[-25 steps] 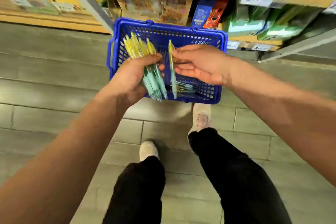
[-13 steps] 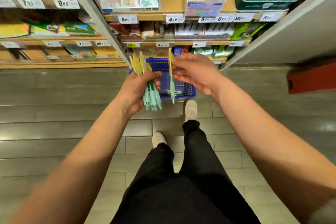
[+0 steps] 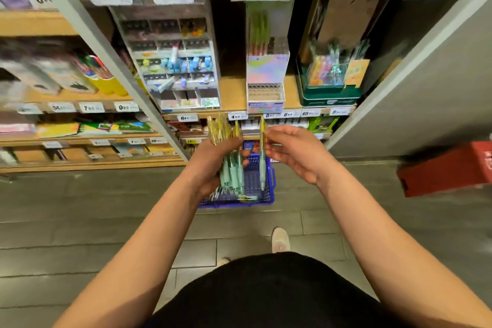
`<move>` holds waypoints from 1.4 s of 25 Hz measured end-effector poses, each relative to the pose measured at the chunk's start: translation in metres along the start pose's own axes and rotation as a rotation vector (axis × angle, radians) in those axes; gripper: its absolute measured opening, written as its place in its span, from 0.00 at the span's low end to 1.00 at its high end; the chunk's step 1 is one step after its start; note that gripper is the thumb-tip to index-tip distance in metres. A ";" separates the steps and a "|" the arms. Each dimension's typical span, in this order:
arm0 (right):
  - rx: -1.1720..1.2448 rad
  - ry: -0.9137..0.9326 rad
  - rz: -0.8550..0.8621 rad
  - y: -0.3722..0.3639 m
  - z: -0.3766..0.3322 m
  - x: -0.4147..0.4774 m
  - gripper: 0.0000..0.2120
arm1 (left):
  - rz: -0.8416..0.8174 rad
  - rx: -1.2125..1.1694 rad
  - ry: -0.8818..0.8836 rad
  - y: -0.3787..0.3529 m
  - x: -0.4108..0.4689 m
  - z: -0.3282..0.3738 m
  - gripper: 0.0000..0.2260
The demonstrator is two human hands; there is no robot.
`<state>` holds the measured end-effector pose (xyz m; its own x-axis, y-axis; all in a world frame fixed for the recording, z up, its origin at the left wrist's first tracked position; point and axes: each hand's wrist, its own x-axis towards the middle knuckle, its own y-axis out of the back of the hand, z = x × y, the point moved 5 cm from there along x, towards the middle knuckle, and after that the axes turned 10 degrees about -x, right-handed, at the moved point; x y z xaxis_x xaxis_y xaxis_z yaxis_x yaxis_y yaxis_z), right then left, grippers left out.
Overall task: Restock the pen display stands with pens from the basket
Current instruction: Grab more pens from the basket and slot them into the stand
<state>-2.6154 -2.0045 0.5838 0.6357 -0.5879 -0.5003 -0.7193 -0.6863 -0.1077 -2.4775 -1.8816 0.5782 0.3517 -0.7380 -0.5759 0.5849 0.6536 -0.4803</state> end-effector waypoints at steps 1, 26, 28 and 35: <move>-0.005 0.000 -0.006 0.010 -0.005 0.004 0.03 | 0.005 0.008 -0.008 -0.010 0.006 0.000 0.13; -0.082 0.063 0.173 0.081 -0.034 0.162 0.04 | -0.112 0.070 -0.048 -0.039 0.205 0.016 0.21; -0.084 0.053 0.194 0.083 -0.028 0.177 0.04 | -0.112 0.037 -0.055 -0.035 0.224 0.018 0.23; -0.134 0.081 0.114 0.085 -0.018 0.233 0.05 | -0.113 0.016 -0.133 -0.035 0.288 0.024 0.20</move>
<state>-2.5233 -2.2072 0.4733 0.5764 -0.6940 -0.4314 -0.7479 -0.6608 0.0638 -2.3790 -2.1210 0.4443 0.3759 -0.8230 -0.4259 0.6377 0.5632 -0.5255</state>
